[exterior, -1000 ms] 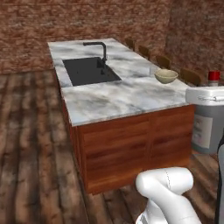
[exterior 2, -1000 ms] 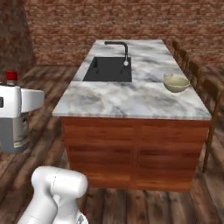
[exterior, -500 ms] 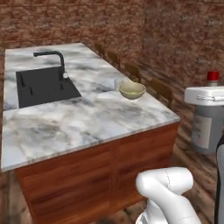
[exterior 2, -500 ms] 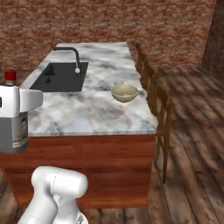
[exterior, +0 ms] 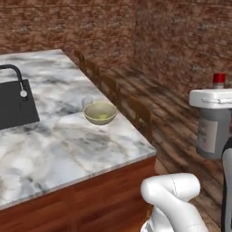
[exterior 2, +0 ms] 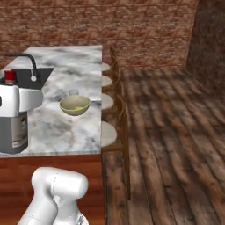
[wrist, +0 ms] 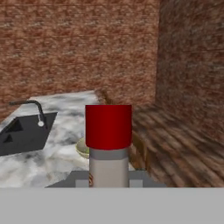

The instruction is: There is a bowl on the dining counter. Grab a lemon wedge from the fridge and place it in the bowl. Then get the liquor bottle and glass cup from the cabinet and place them next to the bowl.

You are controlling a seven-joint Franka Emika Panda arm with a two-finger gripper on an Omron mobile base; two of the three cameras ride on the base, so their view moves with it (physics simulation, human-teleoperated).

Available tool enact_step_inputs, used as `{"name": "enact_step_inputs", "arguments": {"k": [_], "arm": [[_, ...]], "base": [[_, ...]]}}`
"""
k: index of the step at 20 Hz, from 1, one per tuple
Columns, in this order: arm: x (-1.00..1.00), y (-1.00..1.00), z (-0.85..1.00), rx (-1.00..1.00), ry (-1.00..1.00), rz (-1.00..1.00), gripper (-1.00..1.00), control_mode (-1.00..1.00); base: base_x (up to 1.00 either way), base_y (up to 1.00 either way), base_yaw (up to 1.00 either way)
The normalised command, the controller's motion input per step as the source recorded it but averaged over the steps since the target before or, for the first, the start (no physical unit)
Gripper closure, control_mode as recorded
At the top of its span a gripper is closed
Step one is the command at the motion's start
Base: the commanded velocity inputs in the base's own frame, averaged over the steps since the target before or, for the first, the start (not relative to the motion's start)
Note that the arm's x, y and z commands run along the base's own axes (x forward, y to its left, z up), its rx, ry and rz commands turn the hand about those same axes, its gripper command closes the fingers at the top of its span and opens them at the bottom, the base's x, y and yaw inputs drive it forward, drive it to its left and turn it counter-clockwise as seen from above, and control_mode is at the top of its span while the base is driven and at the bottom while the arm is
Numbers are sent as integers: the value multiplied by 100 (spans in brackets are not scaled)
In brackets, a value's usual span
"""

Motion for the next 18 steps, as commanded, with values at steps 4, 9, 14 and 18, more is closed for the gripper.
{"name": "enact_step_inputs", "arguments": {"k": [4,9,14,18], "arm": [[0,0,0,0,0,0,100,100],[0,0,0,0,0,0,100,100],[0,0,0,0,0,0,100,100],[0,0,0,0,0,0,100,100]], "base": [[35,-100,1],[19,-100,12],[60,-99,32],[73,-81,49]]}}
